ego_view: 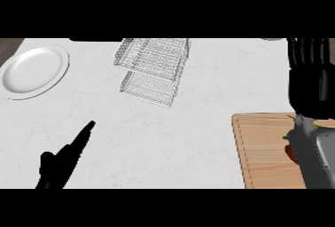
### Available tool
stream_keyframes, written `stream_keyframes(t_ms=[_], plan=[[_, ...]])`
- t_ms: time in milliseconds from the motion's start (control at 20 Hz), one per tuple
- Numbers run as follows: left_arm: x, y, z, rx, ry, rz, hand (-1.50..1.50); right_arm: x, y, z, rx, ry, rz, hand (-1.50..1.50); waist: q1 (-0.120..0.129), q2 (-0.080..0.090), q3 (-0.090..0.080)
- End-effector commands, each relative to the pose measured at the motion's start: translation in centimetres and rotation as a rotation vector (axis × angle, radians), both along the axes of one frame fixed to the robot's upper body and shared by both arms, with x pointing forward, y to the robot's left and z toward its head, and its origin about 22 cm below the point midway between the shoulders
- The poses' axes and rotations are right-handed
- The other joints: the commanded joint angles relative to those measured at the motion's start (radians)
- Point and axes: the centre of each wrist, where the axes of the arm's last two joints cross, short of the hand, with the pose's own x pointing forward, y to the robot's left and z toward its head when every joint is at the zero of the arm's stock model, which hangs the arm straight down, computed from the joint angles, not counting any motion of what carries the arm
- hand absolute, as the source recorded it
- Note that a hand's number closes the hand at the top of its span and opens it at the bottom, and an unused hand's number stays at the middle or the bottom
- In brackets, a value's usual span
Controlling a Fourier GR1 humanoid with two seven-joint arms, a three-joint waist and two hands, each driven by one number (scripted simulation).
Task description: Pick the bell pepper from the cutting board and place it in the tiered basket
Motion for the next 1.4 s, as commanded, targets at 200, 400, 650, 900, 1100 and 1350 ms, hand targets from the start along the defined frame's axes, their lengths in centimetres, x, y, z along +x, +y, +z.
stream_keyframes(t_ms=[200, 400, 650, 900, 1100, 1350], plan=[[-4.9, 1.4, 8.0, 0.114, -0.207, -0.108, 0.0, -1.6, 5.6, 0.4, -0.197, 0.035, 0.632, 1.5, 0.045, -0.052, 0.023], [-4.1, 2.1, 9.0, 0.192, -0.316, -0.053, 0.0, -1.9, -1.6, -3.8, -0.405, 0.334, 0.312, 1.5, -0.055, -0.031, 0.016], [-2.9, 1.5, 9.1, 0.221, -0.421, -0.006, 0.0, -2.1, -1.8, -2.7, -0.409, 0.245, 0.458, -1.5, -0.069, -0.017, 0.017], [-0.1, 0.9, 9.6, 0.251, -0.502, 0.031, 0.0, -3.2, -5.7, 2.4, -0.827, 0.336, 0.523, -1.5, -0.077, -0.011, 0.013], [0.1, 0.3, 9.3, 0.272, -0.502, 0.025, 0.0, -4.1, -8.5, 7.5, -1.231, 0.454, 0.411, -1.5, -0.079, -0.017, 0.012], [2.1, 0.4, 9.0, 0.274, -0.518, 0.038, 0.0, -6.4, -7.4, 11.2, -1.537, 0.505, 0.324, -1.5, -0.074, -0.015, 0.013]])
